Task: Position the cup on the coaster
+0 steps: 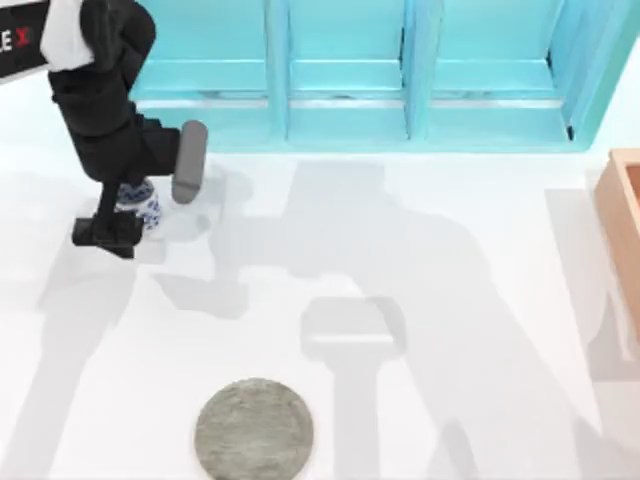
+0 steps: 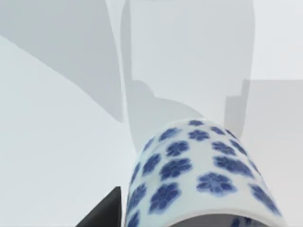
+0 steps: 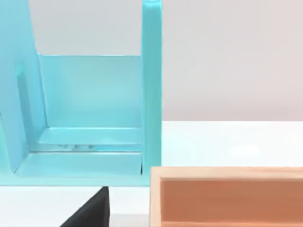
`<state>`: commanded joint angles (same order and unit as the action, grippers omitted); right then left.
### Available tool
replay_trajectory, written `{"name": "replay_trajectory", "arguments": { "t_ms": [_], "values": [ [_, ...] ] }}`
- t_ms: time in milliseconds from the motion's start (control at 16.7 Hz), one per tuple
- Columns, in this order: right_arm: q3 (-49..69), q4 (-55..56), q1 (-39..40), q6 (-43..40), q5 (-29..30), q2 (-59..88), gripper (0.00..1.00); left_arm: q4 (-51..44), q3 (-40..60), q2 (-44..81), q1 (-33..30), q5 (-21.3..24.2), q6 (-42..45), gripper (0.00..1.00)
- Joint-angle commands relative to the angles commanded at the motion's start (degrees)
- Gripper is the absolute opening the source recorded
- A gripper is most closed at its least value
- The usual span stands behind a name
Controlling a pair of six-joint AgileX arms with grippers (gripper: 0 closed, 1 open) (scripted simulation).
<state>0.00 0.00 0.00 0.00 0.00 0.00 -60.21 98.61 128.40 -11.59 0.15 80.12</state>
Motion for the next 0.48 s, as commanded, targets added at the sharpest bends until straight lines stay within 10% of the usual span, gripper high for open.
{"name": "replay_trajectory", "arguments": {
  "t_ms": [480],
  "values": [
    [0.00, 0.00, 0.00, 0.00, 0.00, 0.00, 1.00, 0.00, 0.00, 0.00, 0.00, 0.00, 0.00, 0.17]
  ]
}}
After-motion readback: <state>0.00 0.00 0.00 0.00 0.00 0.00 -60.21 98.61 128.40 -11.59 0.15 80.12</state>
